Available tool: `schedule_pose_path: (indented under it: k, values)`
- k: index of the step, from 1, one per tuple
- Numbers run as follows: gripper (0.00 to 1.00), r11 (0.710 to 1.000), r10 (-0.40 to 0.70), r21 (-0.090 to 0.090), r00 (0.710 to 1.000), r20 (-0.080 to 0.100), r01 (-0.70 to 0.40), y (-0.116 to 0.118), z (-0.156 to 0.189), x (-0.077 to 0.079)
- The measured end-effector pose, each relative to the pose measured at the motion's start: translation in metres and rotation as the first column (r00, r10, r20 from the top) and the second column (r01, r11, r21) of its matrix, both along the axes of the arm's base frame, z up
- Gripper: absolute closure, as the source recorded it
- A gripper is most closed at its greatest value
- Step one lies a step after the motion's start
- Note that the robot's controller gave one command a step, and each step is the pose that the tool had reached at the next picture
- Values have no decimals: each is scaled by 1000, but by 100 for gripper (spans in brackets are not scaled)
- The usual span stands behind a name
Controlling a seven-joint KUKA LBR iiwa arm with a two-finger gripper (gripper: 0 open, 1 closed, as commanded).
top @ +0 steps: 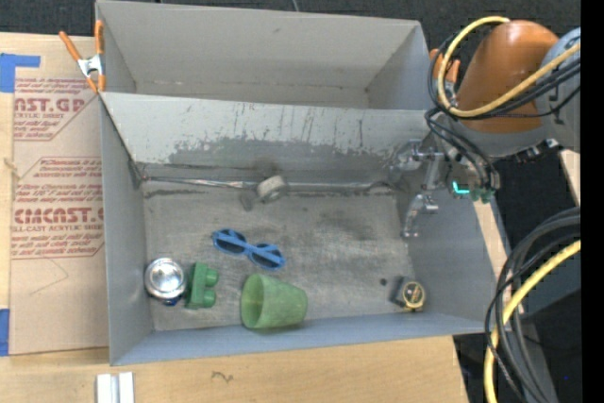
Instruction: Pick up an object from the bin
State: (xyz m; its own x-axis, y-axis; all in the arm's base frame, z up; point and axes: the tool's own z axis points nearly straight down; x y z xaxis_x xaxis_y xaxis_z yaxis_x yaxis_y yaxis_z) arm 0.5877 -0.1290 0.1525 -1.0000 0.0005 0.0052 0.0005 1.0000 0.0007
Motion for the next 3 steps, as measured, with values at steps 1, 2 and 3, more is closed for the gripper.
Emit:
schedule_pose_path:
  k: [1, 2, 3]
  values:
    - [0, 999, 43, 1, 999, -2, -43, -1, -18, -76]
    - [0, 951, 310, 2, 951, 5, -310, -6, -73, -87]
    - [0, 619, 785, 20, 619, 16, -785, -4, -73, -97]
